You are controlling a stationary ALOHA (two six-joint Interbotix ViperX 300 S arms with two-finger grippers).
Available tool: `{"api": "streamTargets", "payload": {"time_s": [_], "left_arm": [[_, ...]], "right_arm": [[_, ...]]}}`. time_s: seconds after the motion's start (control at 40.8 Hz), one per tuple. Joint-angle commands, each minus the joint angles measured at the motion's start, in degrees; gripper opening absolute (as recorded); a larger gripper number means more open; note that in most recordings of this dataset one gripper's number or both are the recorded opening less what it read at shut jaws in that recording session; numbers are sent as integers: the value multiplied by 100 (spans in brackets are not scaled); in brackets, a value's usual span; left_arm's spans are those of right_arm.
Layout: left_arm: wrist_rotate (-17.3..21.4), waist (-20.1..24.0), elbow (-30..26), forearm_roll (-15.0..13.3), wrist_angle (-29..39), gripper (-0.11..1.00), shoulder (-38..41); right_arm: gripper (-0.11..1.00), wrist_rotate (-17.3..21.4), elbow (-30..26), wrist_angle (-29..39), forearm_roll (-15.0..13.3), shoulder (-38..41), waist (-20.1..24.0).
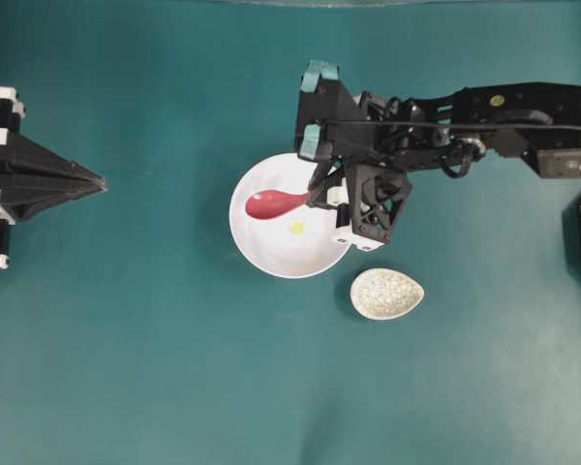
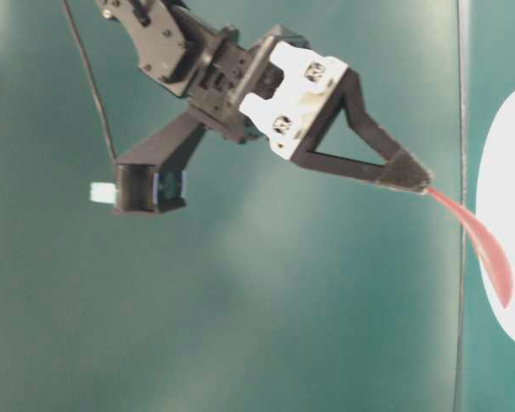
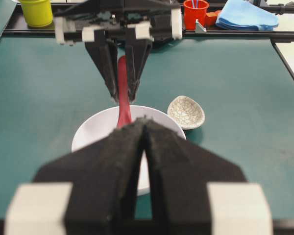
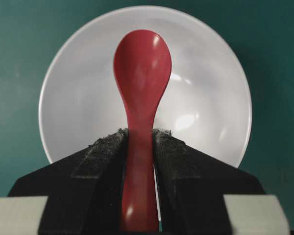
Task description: Scoop the yellow hexagonal prism block from the bowl with a spoon using the right arm.
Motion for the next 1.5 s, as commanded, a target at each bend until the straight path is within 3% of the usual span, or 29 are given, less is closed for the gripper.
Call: {"api": "streamTargets", "payload": {"time_s": [0.0,0.589,1.472], "left_arm": [[0,9,-123,18,-35,4,53],[0,9,-132,18,-26,4,53],[0,9,-123,18,-26,4,53]], "right_arm": [[25,0,-149,-44,0,-237,-9],[24,0,0,229,-9,-677,-9],[24,9,1160,686,0,-2145,-9]]}}
